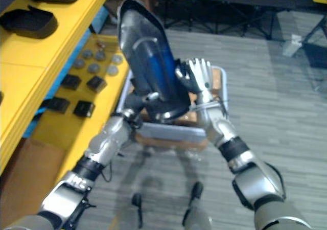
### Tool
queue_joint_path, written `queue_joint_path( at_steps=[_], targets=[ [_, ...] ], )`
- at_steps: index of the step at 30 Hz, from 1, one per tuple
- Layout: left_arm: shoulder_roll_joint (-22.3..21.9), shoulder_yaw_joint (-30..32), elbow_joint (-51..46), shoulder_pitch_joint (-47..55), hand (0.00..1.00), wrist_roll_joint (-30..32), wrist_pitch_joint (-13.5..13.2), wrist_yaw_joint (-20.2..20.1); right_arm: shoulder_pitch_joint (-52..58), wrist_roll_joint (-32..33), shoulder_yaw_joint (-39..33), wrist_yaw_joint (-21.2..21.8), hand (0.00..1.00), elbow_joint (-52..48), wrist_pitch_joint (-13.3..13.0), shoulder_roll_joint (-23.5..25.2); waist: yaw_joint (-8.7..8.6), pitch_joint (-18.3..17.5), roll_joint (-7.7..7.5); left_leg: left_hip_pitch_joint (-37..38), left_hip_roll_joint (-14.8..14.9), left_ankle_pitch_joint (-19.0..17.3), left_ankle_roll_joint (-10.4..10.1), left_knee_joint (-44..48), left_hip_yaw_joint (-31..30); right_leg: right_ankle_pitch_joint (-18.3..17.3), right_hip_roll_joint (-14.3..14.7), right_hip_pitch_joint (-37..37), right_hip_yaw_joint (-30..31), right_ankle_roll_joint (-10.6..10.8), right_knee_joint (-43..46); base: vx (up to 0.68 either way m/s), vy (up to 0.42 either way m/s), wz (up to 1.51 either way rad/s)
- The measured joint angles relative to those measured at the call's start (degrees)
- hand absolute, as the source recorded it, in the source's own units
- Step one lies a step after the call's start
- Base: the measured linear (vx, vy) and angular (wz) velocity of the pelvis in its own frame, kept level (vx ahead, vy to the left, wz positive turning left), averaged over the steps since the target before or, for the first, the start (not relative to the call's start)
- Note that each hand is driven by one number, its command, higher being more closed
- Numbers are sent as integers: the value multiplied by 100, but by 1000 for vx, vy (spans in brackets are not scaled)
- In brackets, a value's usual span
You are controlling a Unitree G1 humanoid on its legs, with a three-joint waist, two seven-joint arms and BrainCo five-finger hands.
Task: Walk over and take plastic housings, then place them on the shelf
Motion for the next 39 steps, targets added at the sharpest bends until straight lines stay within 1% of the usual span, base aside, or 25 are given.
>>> queue_joint_path(
  at_steps=[2,3,5,6,7,8,10,11,15,18,22,25,26,29,31,32,33,34,36,37,39],
  targets=[
    [-49,18,69,64,100,149,-168,218,22,0,28,-71,100,-13,-10,70,10,-38,65,31,0,0,0,-39,1,0,1,14,0,1,0,17,4,1],
    [-73,18,107,78,100,220,-282,399,68,5,34,-98,100,-48,-21,128,9,-55,95,46,0,0,0,-55,-3,0,2,29,-1,1,-1,0,0,0],
    [-126,46,128,103,100,411,-457,644,151,136,14,-186,100,-51,-21,222,10,-61,104,74,-2,0,0,-65,-6,0,1,64,-2,1,-2,0,0,0],
    [-139,50,128,128,100,418,-587,781,200,234,15,-212,100,-73,-21,282,10,-60,104,103,-2,0,0,-72,-3,0,0,87,0,1,-2,0,0,0],
    [-145,56,128,147,100,426,-638,826,211,235,14,-218,100,-75,-21,327,8,-60,104,117,-2,0,0,-75,5,0,0,94,6,1,-2,-10,-1,-5],
    [-148,79,128,181,100,590,-767,930,228,284,13,-219,100,-112,-37,403,1,-60,104,126,-1,0,1,-74,16,-1,0,94,10,1,-2,-21,-6,-4],
    [-158,98,125,211,100,804,-896,1059,325,434,5,-226,100,-285,-65,456,5,-60,104,127,0,0,0,-72,16,-5,1,95,8,2,-3,0,0,0],
    [-164,105,123,243,100,863,-1001,1086,363,523,-5,-228,100,-313,-138,497,4,-60,104,129,0,0,0,-72,19,-13,0,95,10,1,-4,0,0,0],
    [-206,121,-59,330,100,1106,-1040,1293,573,746,-78,-225,100,-488,-299,610,4,-60,104,139,3,1,-3,-86,22,-23,0,95,7,-5,-4,0,0,0],
    [-211,164,-311,553,100,1344,-1039,1374,719,852,-92,-226,100,-572,-514,636,-16,-61,103,193,5,4,-6,-135,64,-21,0,101,12,-4,-4,21,3,-6],
    [-312,171,-431,805,100,1715,-985,1508,1031,906,-95,-227,100,-675,-647,670,-11,-76,79,350,7,3,-4,-209,120,-24,2,193,24,-1,-5,25,6,-4],
    [-323,175,-456,885,100,1763,-934,1591,1125,906,-68,-226,100,-692,-708,713,-11,-107,26,354,10,3,-4,-209,121,-25,3,193,24,0,-5,0,0,0],
    [-345,193,-504,922,100,1767,-893,1617,1153,906,-64,-226,0,-697,-732,723,-5,-116,12,355,10,3,-4,-206,121,-25,3,195,24,0,-6,0,0,0],
    [-359,266,-613,1017,100,1939,-801,1634,1237,984,-28,-223,0,-731,-804,781,0,-140,-29,376,12,3,-4,-202,121,-25,4,217,24,0,-6,0,0,0],
    [-359,277,-660,1094,100,2121,-736,1635,1304,1119,8,-211,0,-730,-967,797,7,-152,-44,447,12,0,-2,-208,120,-46,4,292,22,4,-14,0,0,0],
    [-356,320,-865,1213,100,2379,-694,1664,1363,1148,26,-210,0,-735,-1154,810,7,-183,-87,447,17,-2,-2,-209,122,-71,6,291,17,-1,-55,0,0,0],
    [-352,344,-928,1242,100,2476,-682,1690,1393,1197,43,-199,0,-739,-1224,811,8,-198,-111,444,17,-2,-2,-214,121,-99,5,287,15,3,-56,0,0,0],
    [-348,427,-1047,1288,100,2870,-604,1755,1485,1347,67,-99,0,-751,-1320,815,13,-224,-152,449,18,-1,-4,-224,116,-148,7,290,12,-6,-57,0,0,0],
    [-306,541,-1278,1370,100,3351,-565,1906,1577,1603,182,110,0,-750,-1413,811,12,-249,-193,449,21,-1,-5,-231,114,-176,9,289,11,-3,-58,0,0,0],
    [-213,561,-1480,1424,100,3603,-539,1998,1661,1766,252,245,0,-755,-1450,817,15,-261,-213,449,22,-1,-5,-235,110,-180,8,290,8,-4,-58,0,0,0],
    [-111,586,-1717,1480,100,3921,-533,2074,1795,2113,287,443,0,-809,-1535,851,54,-267,-221,449,20,-1,-6,-246,99,-183,8,292,0,-3,-58,0,0,0]
  ],
)
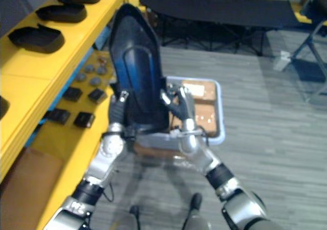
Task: Walk over and take plastic housings, then place them on the shelf
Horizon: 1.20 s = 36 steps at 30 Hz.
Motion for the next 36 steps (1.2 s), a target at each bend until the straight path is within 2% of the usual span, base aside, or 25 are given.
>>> queue_joint_path(
  at_steps=[3,6,8,13,16,17,21,23,27,29,32,34,36],
  targets=[
    [-34,146,-164,191,100,-12,-31,-40,146,371,7,153,0,-156,-106,61,10,-18,-18,1,0,0,0,-15,-11,19,1,1,-14,28,1,23,3,1],
    [-198,256,-171,484,100,-16,-59,-51,494,725,-189,383,0,-731,-123,64,16,-41,-37,65,1,-16,-1,-33,16,28,2,41,-26,38,38,62,12,-2],
    [-367,456,-171,797,100,45,-71,-27,898,1167,-583,530,0,-1353,-225,67,-2,-92,-37,147,2,-52,-1,-56,59,22,6,88,9,44,51,57,18,-8],
    [-379,1056,-173,1279,100,340,-135,62,1572,1759,-1828,814,0,-2167,-443,-51,-48,-284,-25,307,4,-86,5,-143,227,-19,18,106,116,57,50,31,14,-13],
    [-387,1424,-182,1507,100,545,-226,113,2023,2223,-2483,1193,0,-2584,-655,-230,-63,-416,3,379,7,-129,9,-153,345,-92,21,106,197,48,40,20,16,-17],
    [-388,1591,-195,1603,100,621,-245,116,2247,2537,-2767,1488,0,-2824,-790,-246,-90,-476,24,390,9,-146,6,-159,367,-120,25,99,214,69,4,9,10,-10],
    [-388,2048,-161,1917,100,712,-410,121,2659,3248,-3334,2050,0,-3079,-989,-231,-195,-667,46,483,48,-156,-5,-247,465,-143,71,93,283,58,2,41,3,-12],
    [-393,2482,10,2047,100,692,-656,236,2967,3665,-3806,2252,0,-3056,-978,-137,-204,-749,67,580,105,-179,-37,-303,573,-156,144,95,365,38,2,53,-13,-25],
    [-500,3070,64,2159,100,431,-1117,327,3382,3975,-4515,2257,0,-2575,-791,165,-254,-817,107,644,143,-192,-60,-354,656,-142,196,85,420,60,3,48,-3,-11],
    [-627,3125,-18,2243,100,-186,-1366,136,3582,3968,-4656,2234,0,-2062,-671,424,-264,-859,166,684,140,-193,-60,-407,673,-137,199,94,442,66,2,23,8,-5],
    [-956,3121,-533,2558,100,-682,-1521,-276,3863,3981,-4551,2394,0,-2032,-558,826,-289,-906,242,690,139,-193,-60,-426,676,-138,199,93,442,67,2,0,0,0],
    [-992,3117,-732,2653,100,-916,-1602,-543,3857,3987,-4509,2562,0,-2033,-480,905,-271,-917,258,694,139,-192,-59,-420,669,-138,198,112,429,67,1,-12,-2,2],
    [-991,3141,-878,2657,100,-945,-1602,-634,3829,4104,-4429,2810,0,-2032,-456,911,-201,-918,260,684,138,-192,-57,-418,655,-148,193,142,408,66,0,-42,-8,6]
  ],
)
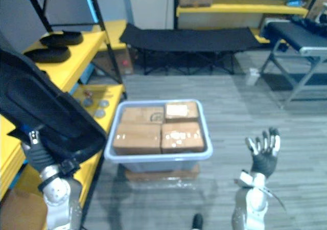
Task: Walk over and take plastic housings, then place them on the shelf
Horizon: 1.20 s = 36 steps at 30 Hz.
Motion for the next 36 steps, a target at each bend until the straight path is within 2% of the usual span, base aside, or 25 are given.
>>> queue_joint_path(
  at_steps=[3,7,9,10,11,13,14,15,17,19,20,22,25,28,29,31,33,36],
  targets=[
    [35,301,-215,133,100,48,4,92,-135,27,494,306,0,2,164,-29,20,-7,16,-12,3,-21,35,-7,-143,-138,-15,111,-174,0,-1,-27,-13,20],
    [87,1201,-288,376,100,317,24,611,-403,-157,1383,353,0,81,396,-51,387,-23,60,-226,10,19,48,6,-548,-186,-67,197,-688,-18,1,17,-24,53],
    [73,1869,-288,632,100,358,20,935,-678,-172,1725,279,0,357,497,-68,722,-25,93,-313,-10,106,-8,-11,-1063,-189,-100,449,-1204,39,51,112,-28,103],
    [63,2043,-288,721,100,359,19,992,-743,-200,1815,250,0,413,537,-82,820,-26,98,-314,-17,111,-6,-8,-1190,-211,-108,542,-1340,65,52,148,-12,109],
    [44,2392,-288,934,100,365,17,1096,-853,-332,1978,154,0,456,607,-112,1019,-31,99,-318,-55,116,-3,6,-1447,-239,-134,699,-1592,101,52,104,2,86],
    [-51,2877,-290,1265,100,357,7,1138,-1024,-466,2181,81,0,539,627,-101,1255,-51,87,-391,-155,132,22,20,-1824,-255,-196,915,-1999,124,52,106,38,112],
    [-170,3148,-296,1424,100,346,-16,1084,-1115,-621,2295,-5,0,631,635,-96,1418,-71,54,-455,-243,154,55,24,-2087,-267,-258,1035,-2231,140,51,83,67,115],
    [-235,3264,-315,1508,100,313,-36,1067,-1168,-678,2331,-48,0,692,640,-99,1501,-84,30,-482,-292,159,63,25,-2197,-275,-287,1072,-2311,150,51,77,75,105],
    [-552,3607,-409,1757,100,237,-226,922,-1370,-849,2490,-108,0,874,647,26,1817,-89,-53,-504,-465,172,102,31,-2479,-366,-416,1272,-2507,273,52,70,60,74],
    [-742,3669,-500,1927,100,36,-376,743,-1546,-941,2622,-100,0,923,646,42,1927,-79,-90,-530,-560,143,138,92,-2625,-459,-475,1386,-2628,370,52,33,20,47],
    [-861,3690,-543,1956,100,-67,-456,633,-1646,-941,2665,-99,0,924,646,41,1928,-73,-126,-560,-604,139,137,107,-2679,-554,-506,1415,-2630,436,53,4,-1,34],
    [-1042,3663,-620,1952,100,-224,-489,492,-1689,-947,2666,-98,0,921,645,31,1923,-70,-120,-606,-606,111,145,149,-2734,-611,-491,1413,-2671,415,54,-25,-19,16],
    [-1064,3436,-675,1924,100,-384,-554,250,-1610,-947,2658,-102,0,899,756,-42,1833,-59,-137,-748,-642,69,173,274,-2833,-723,-486,1528,-2902,439,55,-22,-13,32],
    [-976,3068,-1003,1831,100,-367,-552,-110,-1400,-1041,2495,-149,0,706,821,-147,1558,-34,-191,-1325,-697,151,151,670,-2789,-745,-492,1638,-3507,466,120,58,18,99],
    [-827,2942,-1085,1734,100,-375,-542,-356,-1342,-1102,2340,-247,0,770,878,-244,1588,102,-201,-1419,-770,218,146,758,-2853,-738,-548,1735,-3736,463,285,56,90,121],
    [-689,2863,-1089,1744,100,-402,-505,-509,-1258,-1287,2284,-337,0,809,879,-245,1607,180,-174,-1431,-877,271,169,720,-3001,-761,-618,1764,-3713,426,370,57,100,69],
    [-677,2779,-1079,1778,100,-443,-470,-633,-1239,-1398,2288,-279,0,834,874,-231,1698,288,-134,-1415,-928,329,183,700,-2996,-761,-705,1764,-3704,427,479,42,64,22],
    [-665,2669,-1080,1813,100,-446,-538,-721,-1215,-1428,2279,1,0,837,848,-237,1693,335,-68,-1419,-919,330,184,677,-2969,-769,-712,1771,-3661,414,504,1,9,1]
  ],
)
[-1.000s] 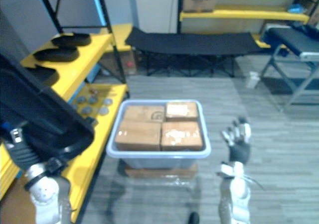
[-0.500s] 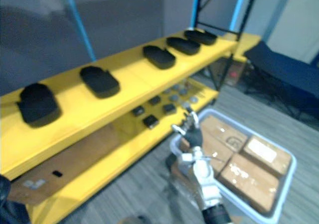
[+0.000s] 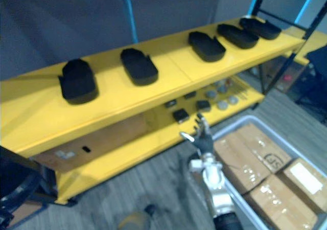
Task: Walk over and take plastic housings, then place them on the shelf
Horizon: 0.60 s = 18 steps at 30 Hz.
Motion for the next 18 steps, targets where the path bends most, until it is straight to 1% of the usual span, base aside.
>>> queue_joint_path(
  at_steps=[1,2,3,4,5,6,7,8,9,10,11,12,13,14,15,16,17,18],
  targets=[
    [2,-47,-1,10,100,4,-30,-56,2,-3,-4,65,0,0,-1,-14,-10,20,18,-6,2,-2,1,-9,7,-20,2,8,12,-28,0,-20,-2,4],
    [36,-109,-16,29,100,28,-89,-224,2,-5,-3,196,0,0,-1,-34,-99,55,29,-14,5,-11,15,-48,44,-163,4,19,67,-164,0,-21,-5,14],
    [87,-119,-53,42,100,44,-91,-312,3,-5,1,250,0,0,-2,-37,-162,72,15,-48,23,-21,23,-73,126,-278,3,24,116,-202,0,-22,-23,40],
    [214,-155,-132,44,100,77,-109,-520,12,-3,0,342,0,5,-3,-84,-290,103,24,-127,127,55,25,-72,344,-383,11,32,110,-115,74,-20,-22,45],
    [411,-297,-249,73,100,81,-137,-722,25,10,-3,429,0,12,-3,-184,-298,182,56,-123,147,105,41,-68,320,-578,14,10,200,-180,230,-21,-29,44],
    [519,-360,-325,73,100,88,-144,-812,45,31,-13,454,0,12,-3,-232,-303,208,65,-139,143,124,45,-69,258,-701,37,-27,335,-200,315,-29,-42,60],
    [770,-512,-517,58,100,131,-167,-978,96,52,-64,476,0,12,-4,-302,-420,255,66,-192,63,185,30,-70,-20,-1016,186,-101,855,-269,440,-10,-71,116],
    [1033,-681,-659,12,100,155,-192,-1190,196,90,-213,497,0,11,-5,-344,-554,294,69,-192,-63,299,-12,-103,-365,-1293,335,-109,1347,-467,574,6,-59,140],
    [1157,-747,-712,-15,100,229,-229,-1282,260,169,-295,500,0,11,-7,-376,-591,307,63,-190,-139,352,-37,-140,-535,-1413,359,-103,1626,-602,676,72,71,165],
    [1343,-890,-758,-113,100,328,-308,-1404,400,171,-503,496,0,10,-30,-431,-664,337,78,-168,-259,494,-66,-247,-876,-1432,379,-118,2200,-612,953,82,217,155],
    [1452,-1067,-774,-189,100,297,-339,-1507,515,163,-671,453,0,14,-77,-477,-739,381,140,-137,-288,609,-67,-339,-1110,-1439,423,-166,2537,-611,1274,56,316,173],
    [1549,-1247,-788,-241,100,287,-361,-1568,634,155,-823,409,0,14,-158,-482,-764,454,196,-32,-261,711,-90,-494,-1347,-1564,491,-267,2927,-618,1732,-6,243,127],
    [1602,-1317,-783,-263,100,285,-356,-1571,679,146,-855,404,0,11,-217,-460,-767,495,182,15,-269,745,-130,-552,-1457,-1710,523,-278,3053,-627,1882,-41,63,106],
    [1670,-1445,-771,-266,100,293,-317,-1563,762,132,-853,407,0,-58,-333,-434,-765,528,60,34,-337,813,-191,-604,-1608,-1986,590,-295,3217,-713,1948,-45,-81,69],
    [1587,-1587,-754,-260,100,298,-277,-1544,809,78,-852,437,0,-95,-423,-444,-760,576,1,32,-410,856,-253,-583,-1619,-2142,564,-248,3243,-688,2013,-63,-129,53],
    [1567,-1697,-754,-219,100,304,-217,-1525,799,39,-852,481,0,-104,-442,-448,-766,607,37,26,-366,919,-262,-580,-1504,-2178,611,-231,3262,-631,2008,-84,-83,19],
    [1571,-1809,-756,-105,100,315,-142,-1526,794,15,-852,556,0,-160,-445,-461,-768,659,112,51,-261,972,-244,-592,-1291,-2202,687,-222,3268,-603,2010,-80,-52,0],
    [1570,-1853,-757,-75,100,310,-123,-1518,829,-20,-840,574,0,-208,-448,-467,-767,694,138,87,-205,970,-243,-597,-1211,-2231,707,-211,3273,-585,2031,-112,-60,-22]
  ],
)
